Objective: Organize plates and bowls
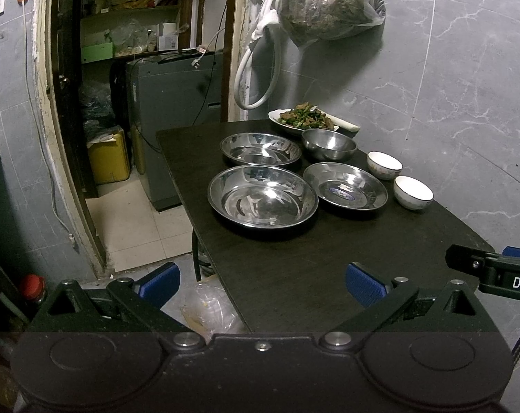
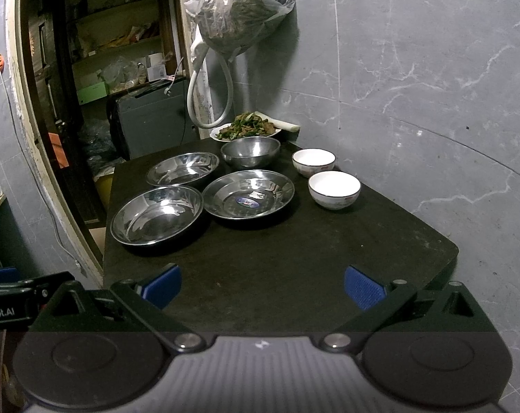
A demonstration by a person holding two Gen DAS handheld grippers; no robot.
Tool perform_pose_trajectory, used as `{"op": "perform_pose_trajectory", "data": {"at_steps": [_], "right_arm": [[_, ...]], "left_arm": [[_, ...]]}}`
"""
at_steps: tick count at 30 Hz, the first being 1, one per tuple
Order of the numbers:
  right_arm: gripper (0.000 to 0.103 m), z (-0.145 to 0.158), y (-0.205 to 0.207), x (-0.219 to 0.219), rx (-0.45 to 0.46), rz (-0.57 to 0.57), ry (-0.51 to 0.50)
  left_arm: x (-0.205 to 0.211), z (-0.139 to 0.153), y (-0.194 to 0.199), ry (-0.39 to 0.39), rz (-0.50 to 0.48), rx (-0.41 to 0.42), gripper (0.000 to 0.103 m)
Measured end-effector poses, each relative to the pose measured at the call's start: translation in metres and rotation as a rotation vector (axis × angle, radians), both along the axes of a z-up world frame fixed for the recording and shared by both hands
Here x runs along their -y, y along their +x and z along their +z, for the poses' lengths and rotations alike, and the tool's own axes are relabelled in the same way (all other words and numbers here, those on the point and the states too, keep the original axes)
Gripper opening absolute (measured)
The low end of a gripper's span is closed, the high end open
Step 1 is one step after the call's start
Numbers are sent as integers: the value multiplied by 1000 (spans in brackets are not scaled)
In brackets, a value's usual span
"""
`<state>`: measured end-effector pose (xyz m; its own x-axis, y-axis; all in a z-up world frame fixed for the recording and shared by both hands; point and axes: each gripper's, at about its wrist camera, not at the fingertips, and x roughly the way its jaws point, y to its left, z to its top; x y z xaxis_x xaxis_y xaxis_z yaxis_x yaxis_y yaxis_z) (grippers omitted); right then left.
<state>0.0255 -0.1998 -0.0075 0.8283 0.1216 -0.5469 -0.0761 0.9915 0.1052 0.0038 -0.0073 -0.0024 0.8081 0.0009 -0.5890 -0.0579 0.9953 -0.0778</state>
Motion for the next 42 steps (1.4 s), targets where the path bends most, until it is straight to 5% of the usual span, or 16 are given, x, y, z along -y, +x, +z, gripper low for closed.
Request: {"op": "perform_pose_trajectory", "data": {"at_steps": [23,33,42], "right_arm": [[103,0,3,3,-4,0,5],[103,-8,6,6,-21,1,11],[103,-11,49,10,-31,99,11]], "left_arm": [[7,2,1,8,8,-4,102],[-10,2,-5,-46,42,-122,102],[-24,6,1,-155,133,-255,102]]}}
